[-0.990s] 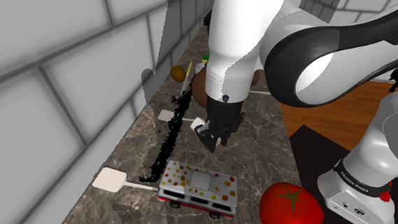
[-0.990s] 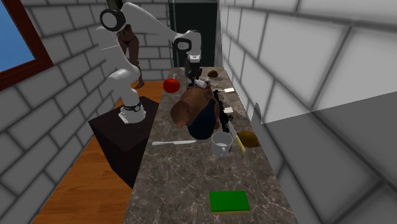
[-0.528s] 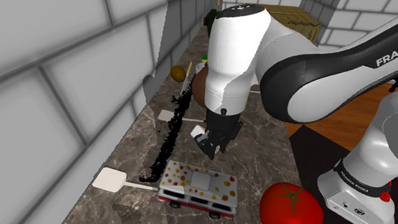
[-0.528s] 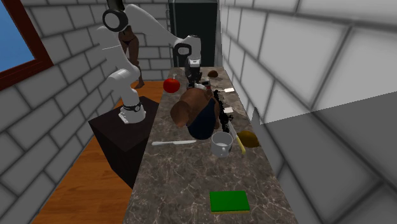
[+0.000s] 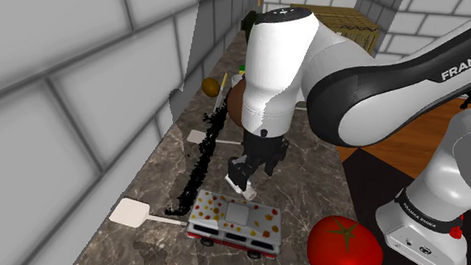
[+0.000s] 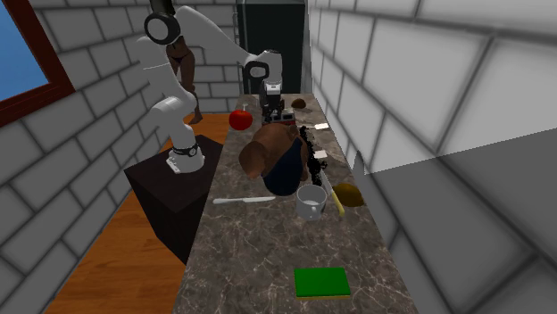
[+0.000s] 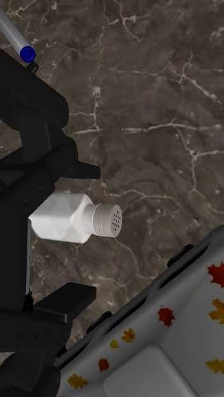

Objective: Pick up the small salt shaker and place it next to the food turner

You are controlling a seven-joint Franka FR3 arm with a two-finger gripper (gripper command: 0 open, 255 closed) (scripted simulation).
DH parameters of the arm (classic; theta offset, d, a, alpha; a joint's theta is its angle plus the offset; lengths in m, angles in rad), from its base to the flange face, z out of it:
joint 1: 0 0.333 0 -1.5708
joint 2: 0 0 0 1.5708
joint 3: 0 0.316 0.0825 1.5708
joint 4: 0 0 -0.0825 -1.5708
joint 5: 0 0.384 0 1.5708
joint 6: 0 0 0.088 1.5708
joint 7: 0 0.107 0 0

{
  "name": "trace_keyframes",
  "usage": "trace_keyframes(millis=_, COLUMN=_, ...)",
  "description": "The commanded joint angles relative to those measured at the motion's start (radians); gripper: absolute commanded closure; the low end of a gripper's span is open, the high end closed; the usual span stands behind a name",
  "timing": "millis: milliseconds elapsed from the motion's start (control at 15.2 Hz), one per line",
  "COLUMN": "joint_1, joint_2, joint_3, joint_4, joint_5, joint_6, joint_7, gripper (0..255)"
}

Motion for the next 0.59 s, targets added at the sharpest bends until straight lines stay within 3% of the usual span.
trace_keyframes(millis=0, joint_1=0.0, joint_2=0.0, joint_3=0.0, joint_4=0.0, joint_5=0.0, joint_6=0.0, joint_7=0.0, gripper=0)
trace_keyframes(millis=198, joint_1=0.0, joint_2=0.0, joint_3=0.0, joint_4=0.0, joint_5=0.0, joint_6=0.0, joint_7=0.0, gripper=0)
trace_keyframes(millis=528, joint_1=0.004, joint_2=-0.068, joint_3=-0.02, joint_4=0.074, joint_5=0.024, joint_6=-0.136, joint_7=-0.022, gripper=0)
